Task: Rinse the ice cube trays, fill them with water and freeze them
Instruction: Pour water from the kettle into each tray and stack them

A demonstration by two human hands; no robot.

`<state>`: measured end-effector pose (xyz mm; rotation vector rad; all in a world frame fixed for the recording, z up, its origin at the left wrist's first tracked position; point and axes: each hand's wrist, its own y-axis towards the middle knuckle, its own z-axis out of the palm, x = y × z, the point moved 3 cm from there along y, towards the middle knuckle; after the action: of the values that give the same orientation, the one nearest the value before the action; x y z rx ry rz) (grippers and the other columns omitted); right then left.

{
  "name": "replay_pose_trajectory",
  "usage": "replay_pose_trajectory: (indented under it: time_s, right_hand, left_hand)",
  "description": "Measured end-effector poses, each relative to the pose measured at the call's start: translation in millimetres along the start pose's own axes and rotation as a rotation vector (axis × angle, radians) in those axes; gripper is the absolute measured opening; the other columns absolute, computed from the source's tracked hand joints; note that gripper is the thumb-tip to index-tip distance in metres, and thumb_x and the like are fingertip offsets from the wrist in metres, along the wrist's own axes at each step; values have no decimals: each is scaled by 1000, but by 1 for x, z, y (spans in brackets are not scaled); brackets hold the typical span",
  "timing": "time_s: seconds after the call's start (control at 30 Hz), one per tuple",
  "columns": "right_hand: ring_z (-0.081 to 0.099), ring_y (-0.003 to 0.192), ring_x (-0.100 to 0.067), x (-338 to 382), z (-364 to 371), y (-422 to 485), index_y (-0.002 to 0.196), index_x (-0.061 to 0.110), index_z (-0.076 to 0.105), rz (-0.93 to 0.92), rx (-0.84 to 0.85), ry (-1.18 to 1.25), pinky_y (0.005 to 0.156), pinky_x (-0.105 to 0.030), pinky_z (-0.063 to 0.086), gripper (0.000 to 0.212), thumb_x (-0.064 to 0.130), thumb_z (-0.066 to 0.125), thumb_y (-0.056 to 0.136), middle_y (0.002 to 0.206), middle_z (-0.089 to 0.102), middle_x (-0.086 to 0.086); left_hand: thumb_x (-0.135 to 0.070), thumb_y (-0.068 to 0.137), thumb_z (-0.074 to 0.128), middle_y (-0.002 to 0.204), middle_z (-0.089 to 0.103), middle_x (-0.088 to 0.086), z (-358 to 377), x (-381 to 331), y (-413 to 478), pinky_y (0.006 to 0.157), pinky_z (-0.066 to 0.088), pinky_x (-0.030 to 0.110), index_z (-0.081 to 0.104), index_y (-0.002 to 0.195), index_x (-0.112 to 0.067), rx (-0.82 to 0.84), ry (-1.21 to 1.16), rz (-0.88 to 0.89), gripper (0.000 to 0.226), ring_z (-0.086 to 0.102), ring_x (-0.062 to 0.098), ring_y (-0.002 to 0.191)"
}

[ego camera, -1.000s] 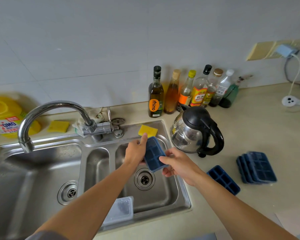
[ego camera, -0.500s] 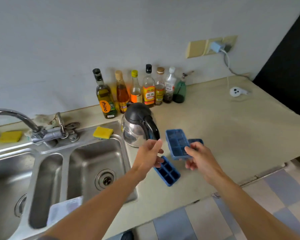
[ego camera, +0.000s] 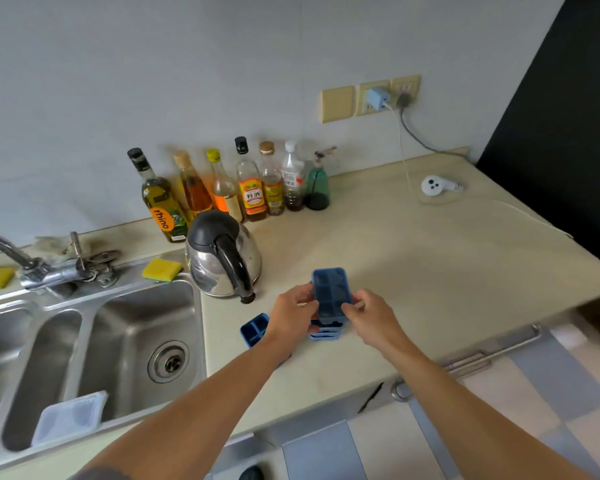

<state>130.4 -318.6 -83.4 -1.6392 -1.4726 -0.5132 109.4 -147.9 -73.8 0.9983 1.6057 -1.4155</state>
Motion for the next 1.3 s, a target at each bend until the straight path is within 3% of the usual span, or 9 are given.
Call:
replay_pose_trajectory:
  time_s: [0.2,0.47,0.57,0.67,0.73,0.83,1.03,1.17,1.3]
  right_hand:
    - [63,86,-14,-2,13,11,120,12,64,-50,46,-79,59,-17,41,23,20,56,100,104,67,0]
    - [61,79,-13,-5,15,11,110,12,63,-57,54,-168,60,-19,44,15,22,60,98,102,70,-3]
    - [61,83,-17,5,6,1,108,15,56,-94,-62,-286,67,-31,51,18,30,62,99,98,63,1]
    - [56,76,-15,32,1,-17,102,19,52,-270,-212,-292,64,-30,43,13,30,60,100,92,56,7]
    - [57,70,-12,54,9,-30,97,20,55,-384,-143,-201,63,-31,46,9,27,58,100,84,60,9]
    - [60,67,-12,74,41,-46,92,19,56,-462,63,-205,62,-35,50,15,30,54,102,78,64,6]
    - [55,81,-22,52,111,-40,106,16,52,-302,190,-447,67,-33,39,14,30,49,105,101,67,-5]
    - [49,68,-15,30,130,-29,98,20,39,-183,130,-497,54,-27,32,19,34,49,106,80,51,5]
    - [40,61,-9,21,143,-21,96,19,37,-121,104,-529,47,-22,22,22,35,49,106,72,39,10]
  left_hand:
    - [0,99,49,112,73,-4,-3,7,8,81,64,43,67,103,-34,-96,112,1,39,72,20,99]
    - [-3,101,50,117,73,3,-7,16,10,67,63,27,65,126,-18,-130,117,15,33,72,17,95]
    - [-6,103,50,116,72,2,-15,20,12,66,62,28,57,136,-17,-118,120,-13,35,73,17,92]
    - [-14,103,54,111,69,-2,-39,26,12,75,63,34,62,132,-15,-217,256,12,30,71,17,91]
    - [-16,102,53,114,69,2,-61,35,10,82,60,37,66,125,-15,-299,378,14,26,69,21,94]
    - [-14,100,52,119,68,5,-97,49,7,77,50,27,68,122,-16,-380,551,10,27,64,19,96]
    - [-19,99,60,121,65,6,-134,71,10,81,44,28,65,128,-14,-287,719,-65,29,61,24,103]
    - [-19,100,59,114,60,1,-143,84,16,88,57,40,63,130,-14,-206,626,-103,31,64,31,104]
    - [-19,101,57,111,64,4,-143,94,25,91,58,47,64,129,-13,-145,596,-116,29,65,30,104]
